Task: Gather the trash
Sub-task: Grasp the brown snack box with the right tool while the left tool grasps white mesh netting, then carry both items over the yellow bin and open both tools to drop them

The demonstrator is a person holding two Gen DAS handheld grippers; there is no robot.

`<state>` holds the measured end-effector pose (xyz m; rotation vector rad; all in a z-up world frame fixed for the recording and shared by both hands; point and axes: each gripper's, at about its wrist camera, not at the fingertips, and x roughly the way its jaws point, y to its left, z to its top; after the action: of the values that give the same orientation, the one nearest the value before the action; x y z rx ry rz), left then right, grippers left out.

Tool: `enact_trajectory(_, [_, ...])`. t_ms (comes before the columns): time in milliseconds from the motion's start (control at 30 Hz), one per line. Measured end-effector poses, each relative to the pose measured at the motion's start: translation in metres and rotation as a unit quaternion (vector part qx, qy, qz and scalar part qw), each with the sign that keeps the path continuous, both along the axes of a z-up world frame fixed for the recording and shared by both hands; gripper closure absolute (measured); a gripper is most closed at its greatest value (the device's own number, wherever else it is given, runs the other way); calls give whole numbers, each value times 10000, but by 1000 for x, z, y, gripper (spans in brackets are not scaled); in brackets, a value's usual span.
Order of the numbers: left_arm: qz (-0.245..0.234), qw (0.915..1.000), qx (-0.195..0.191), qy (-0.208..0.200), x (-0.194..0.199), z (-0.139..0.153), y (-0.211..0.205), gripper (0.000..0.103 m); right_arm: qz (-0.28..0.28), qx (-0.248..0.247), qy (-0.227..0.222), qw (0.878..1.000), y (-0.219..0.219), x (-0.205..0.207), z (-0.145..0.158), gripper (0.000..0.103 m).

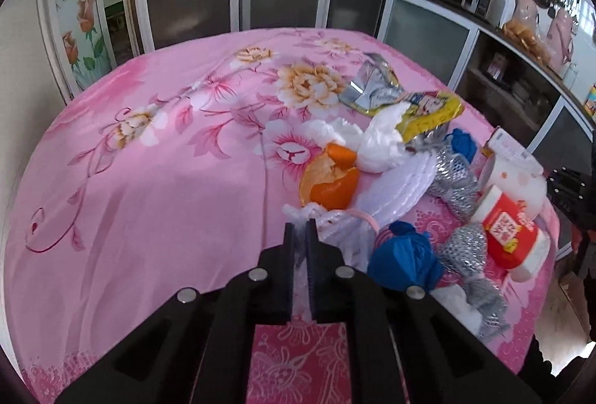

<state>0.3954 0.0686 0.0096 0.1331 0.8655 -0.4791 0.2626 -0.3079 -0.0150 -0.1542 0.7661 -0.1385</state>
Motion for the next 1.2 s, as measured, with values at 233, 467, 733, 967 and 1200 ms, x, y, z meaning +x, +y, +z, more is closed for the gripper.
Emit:
enact_trajectory(233, [68,9996,-213,-157,-18,16,14,98,-78,13,-119,9999,-4,-8,9,99])
enact_trajectory(467, [336,9971,-596,-330,-38,38,43,98,-123,133,-337,9993,-9,-25,26,99])
enact_trajectory(733, [275,9942,-784,-676,-80,76,46,98,-275,533,-589,9965,-21,-68,48,99])
enact_trajectory(967, [-665,9915,-844,-730,-116,90,-28,97,-778,707,-796,9913,-52,-134,56,99])
enact_trajectory(1200, [-2042,9731,-968,-440,-151,75,-151,97,-1660,653,-849,9803,-110,-215,48,99])
